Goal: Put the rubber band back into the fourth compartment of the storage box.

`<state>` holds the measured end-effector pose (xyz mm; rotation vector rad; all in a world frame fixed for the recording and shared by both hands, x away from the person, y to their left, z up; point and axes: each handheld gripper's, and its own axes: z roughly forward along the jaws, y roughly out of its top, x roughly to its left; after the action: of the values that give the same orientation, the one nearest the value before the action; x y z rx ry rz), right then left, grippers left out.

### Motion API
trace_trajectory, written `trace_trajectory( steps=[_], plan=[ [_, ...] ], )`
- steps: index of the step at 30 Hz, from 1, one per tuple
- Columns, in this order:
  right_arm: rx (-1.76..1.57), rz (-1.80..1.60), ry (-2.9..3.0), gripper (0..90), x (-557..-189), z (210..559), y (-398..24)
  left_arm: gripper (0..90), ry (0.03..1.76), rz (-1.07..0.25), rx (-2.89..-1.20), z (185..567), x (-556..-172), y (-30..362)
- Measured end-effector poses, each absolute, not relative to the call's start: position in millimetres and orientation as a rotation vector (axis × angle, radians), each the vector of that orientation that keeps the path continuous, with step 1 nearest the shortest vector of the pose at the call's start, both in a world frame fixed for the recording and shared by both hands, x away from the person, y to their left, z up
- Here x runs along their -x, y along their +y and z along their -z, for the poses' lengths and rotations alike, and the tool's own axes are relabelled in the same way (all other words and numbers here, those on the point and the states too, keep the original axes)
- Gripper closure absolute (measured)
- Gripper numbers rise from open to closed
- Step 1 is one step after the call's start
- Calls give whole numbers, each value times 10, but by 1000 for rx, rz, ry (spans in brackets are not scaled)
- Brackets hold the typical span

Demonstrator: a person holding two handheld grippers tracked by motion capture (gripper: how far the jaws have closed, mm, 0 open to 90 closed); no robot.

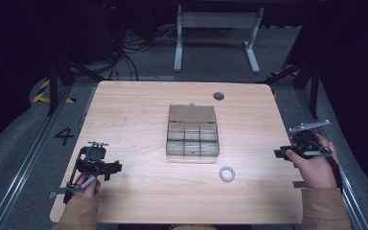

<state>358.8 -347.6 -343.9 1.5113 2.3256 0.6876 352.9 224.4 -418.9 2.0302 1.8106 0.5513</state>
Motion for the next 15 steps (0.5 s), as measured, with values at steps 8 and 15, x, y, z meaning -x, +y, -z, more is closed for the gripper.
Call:
trace_trajectory(
  steps=[8,15],
  plan=[
    [-1457,-750,2378,628,-3598,3450,-3328,164,1814,-551,-2031,4189,-3520,2249],
    [-1402,-779,2439,622,-3621,3494,-3129,164,1809,-544,-2041,4191,-3518,2251]
  ],
)
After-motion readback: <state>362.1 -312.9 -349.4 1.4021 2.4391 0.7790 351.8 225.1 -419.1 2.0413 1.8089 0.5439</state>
